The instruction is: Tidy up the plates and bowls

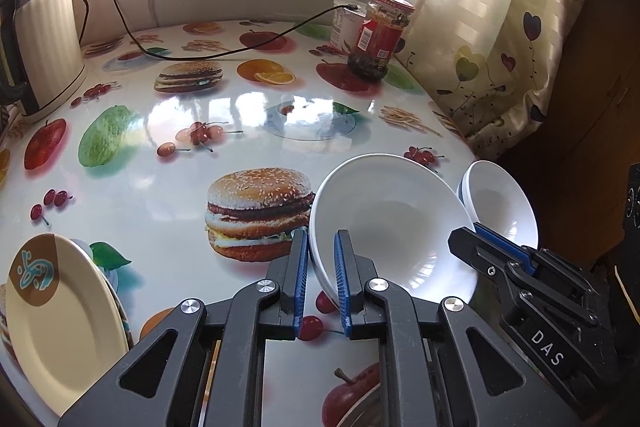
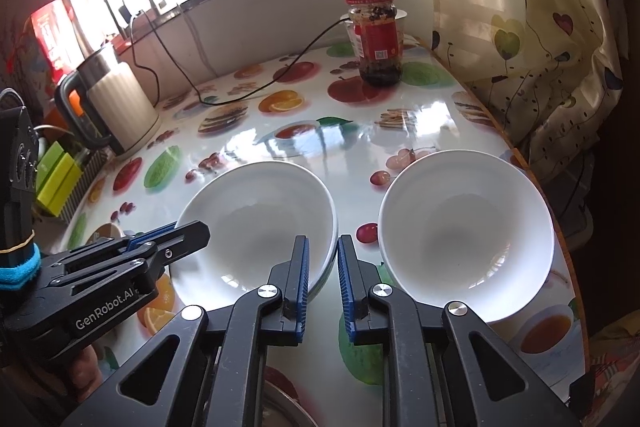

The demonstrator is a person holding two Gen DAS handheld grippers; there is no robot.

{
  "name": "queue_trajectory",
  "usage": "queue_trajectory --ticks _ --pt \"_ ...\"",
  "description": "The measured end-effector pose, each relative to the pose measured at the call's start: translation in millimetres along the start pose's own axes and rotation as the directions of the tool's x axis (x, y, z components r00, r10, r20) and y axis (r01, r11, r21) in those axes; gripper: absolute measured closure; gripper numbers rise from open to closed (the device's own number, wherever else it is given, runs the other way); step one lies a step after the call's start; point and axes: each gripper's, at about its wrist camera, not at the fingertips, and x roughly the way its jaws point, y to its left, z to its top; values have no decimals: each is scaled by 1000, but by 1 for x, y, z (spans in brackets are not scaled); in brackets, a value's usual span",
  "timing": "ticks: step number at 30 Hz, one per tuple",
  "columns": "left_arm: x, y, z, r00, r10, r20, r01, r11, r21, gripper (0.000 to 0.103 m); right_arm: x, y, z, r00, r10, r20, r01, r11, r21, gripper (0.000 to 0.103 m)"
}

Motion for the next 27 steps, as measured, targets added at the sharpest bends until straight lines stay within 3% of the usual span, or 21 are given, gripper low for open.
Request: queue_trajectory --ticks 9,27 --pt "-7 -4 -2 1000 -6 12 6 1000 11 89 -10 -3 -1 1000 6 22 -6 1000 26 88" --pt "-58 -12 -19 996 -41 78 40 999 26 89 -70 13 -17 994 19 109 -23 999 31 88"
